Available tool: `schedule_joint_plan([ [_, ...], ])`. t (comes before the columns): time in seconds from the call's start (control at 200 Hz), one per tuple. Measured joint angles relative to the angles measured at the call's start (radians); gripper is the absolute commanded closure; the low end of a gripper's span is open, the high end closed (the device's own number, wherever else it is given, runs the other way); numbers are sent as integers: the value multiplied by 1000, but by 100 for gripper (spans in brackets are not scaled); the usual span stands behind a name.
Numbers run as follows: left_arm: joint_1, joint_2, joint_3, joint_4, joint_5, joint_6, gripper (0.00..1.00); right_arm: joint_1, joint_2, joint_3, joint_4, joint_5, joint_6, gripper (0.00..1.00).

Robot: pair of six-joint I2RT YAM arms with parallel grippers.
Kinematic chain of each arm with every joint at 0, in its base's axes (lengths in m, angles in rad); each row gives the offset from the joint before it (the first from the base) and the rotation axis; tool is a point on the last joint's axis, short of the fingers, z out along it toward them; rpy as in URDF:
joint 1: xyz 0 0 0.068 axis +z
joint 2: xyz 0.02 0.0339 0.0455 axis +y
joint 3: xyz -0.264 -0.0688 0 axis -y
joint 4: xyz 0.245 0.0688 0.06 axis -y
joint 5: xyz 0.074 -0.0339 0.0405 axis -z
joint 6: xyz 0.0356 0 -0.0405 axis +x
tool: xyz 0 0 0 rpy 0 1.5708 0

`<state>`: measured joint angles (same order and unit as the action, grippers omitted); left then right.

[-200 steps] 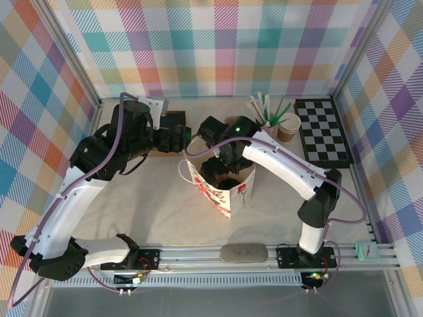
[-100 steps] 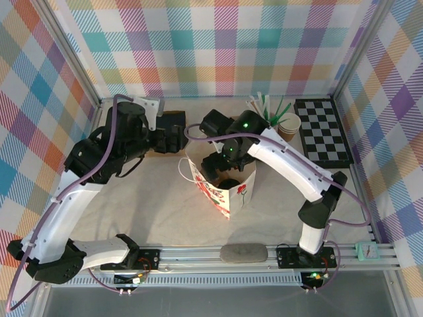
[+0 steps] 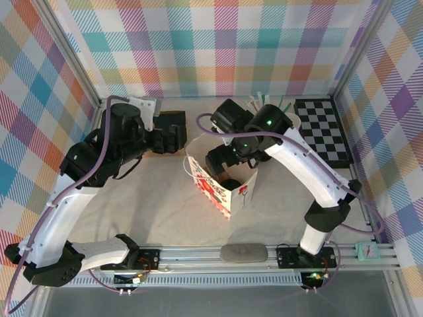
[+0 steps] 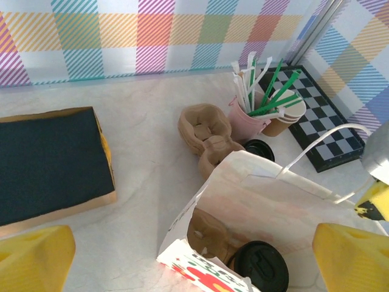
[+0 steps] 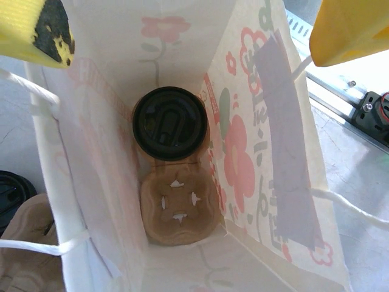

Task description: Pack the takeout coffee

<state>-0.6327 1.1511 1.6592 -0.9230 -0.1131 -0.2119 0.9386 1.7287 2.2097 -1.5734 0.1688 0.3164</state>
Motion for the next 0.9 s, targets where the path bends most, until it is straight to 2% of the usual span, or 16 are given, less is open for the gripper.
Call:
schedule_joint_plan([
  [0.365,0,-52,-87,65,18,-17,0,0,-69,5,-5,71,-19,1],
  [0.56,0,-85,-173,107,16,-39,0,-28,-163,-31,31,121,-35,1],
  [0.735,18,-87,-248,145,14,-80,0,-146,-269,-119,91,135,-43,1],
  [0.9,102,-99,-348,191,31,-144,1,-286,-347,-248,161,121,-45,4],
])
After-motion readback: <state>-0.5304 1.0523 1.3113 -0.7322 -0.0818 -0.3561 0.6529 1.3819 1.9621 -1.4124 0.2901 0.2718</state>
